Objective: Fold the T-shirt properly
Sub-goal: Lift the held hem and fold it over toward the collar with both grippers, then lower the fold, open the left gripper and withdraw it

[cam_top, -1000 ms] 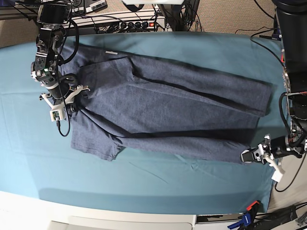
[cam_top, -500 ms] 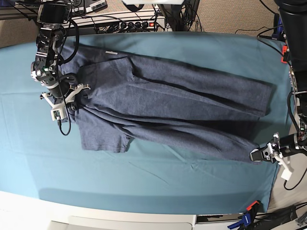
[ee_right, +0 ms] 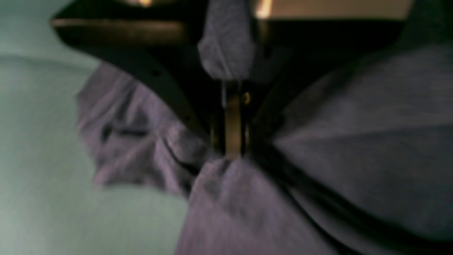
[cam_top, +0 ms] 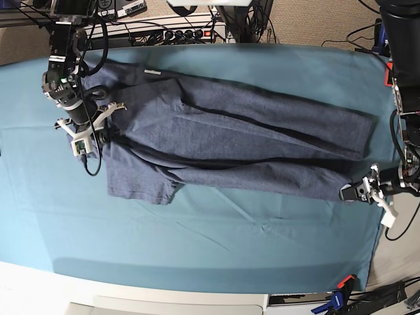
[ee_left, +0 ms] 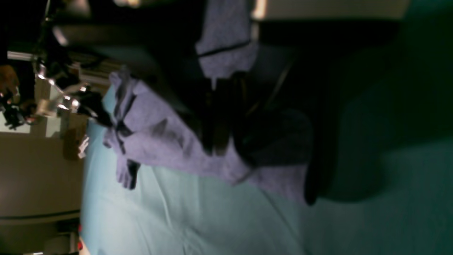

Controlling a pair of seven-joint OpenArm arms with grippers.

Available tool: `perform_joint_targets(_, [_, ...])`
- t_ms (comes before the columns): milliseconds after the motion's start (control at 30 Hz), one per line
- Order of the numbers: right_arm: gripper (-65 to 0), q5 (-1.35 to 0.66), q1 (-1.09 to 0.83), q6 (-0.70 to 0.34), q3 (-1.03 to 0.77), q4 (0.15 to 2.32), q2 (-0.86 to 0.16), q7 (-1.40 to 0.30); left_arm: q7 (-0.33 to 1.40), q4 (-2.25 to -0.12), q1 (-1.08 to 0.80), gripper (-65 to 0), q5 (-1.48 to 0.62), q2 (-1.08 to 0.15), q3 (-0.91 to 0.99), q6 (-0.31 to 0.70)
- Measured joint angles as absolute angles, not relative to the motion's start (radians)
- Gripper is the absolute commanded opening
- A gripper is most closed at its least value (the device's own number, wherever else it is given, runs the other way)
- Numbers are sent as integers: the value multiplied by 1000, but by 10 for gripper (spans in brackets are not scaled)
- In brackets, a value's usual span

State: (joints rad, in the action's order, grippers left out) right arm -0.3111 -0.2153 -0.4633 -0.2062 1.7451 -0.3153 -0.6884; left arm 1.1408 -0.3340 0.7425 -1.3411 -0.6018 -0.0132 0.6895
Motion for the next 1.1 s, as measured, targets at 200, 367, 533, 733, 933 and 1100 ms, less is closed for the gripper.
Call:
perform_joint_targets(200, [-650,-312,-273,-445,-207,1844,-316,-730,1141,-334,724,-650,-1341,-601,-13,690])
perform_joint_targets(367, [-650,-313,-313,-446,-207,1853,-316,-730,1140,-334,724,-650,-1345,-601,-13,690])
perform_joint_targets(533, [-650,-306,-344,-446,-207,1853,-316,-733,1136,-334,724,-650,-1343,-601,-13,689])
perform_joint_targets(733, [-650,-259,-346,-447,-207,1853,-353,-735,1114,-334,724,-650,-1313,-601,-13,689])
perform_joint_targets(933, [-650,-258,-346,-442,-207,1853,-385,-736,1114,-334,724,-650,-1311,-601,-13,689])
perform_joint_targets(1100, [-650,-259,-347,-427,-207,1853,-385,-753,1111,-334,724,-650,-1289,-601,-13,689])
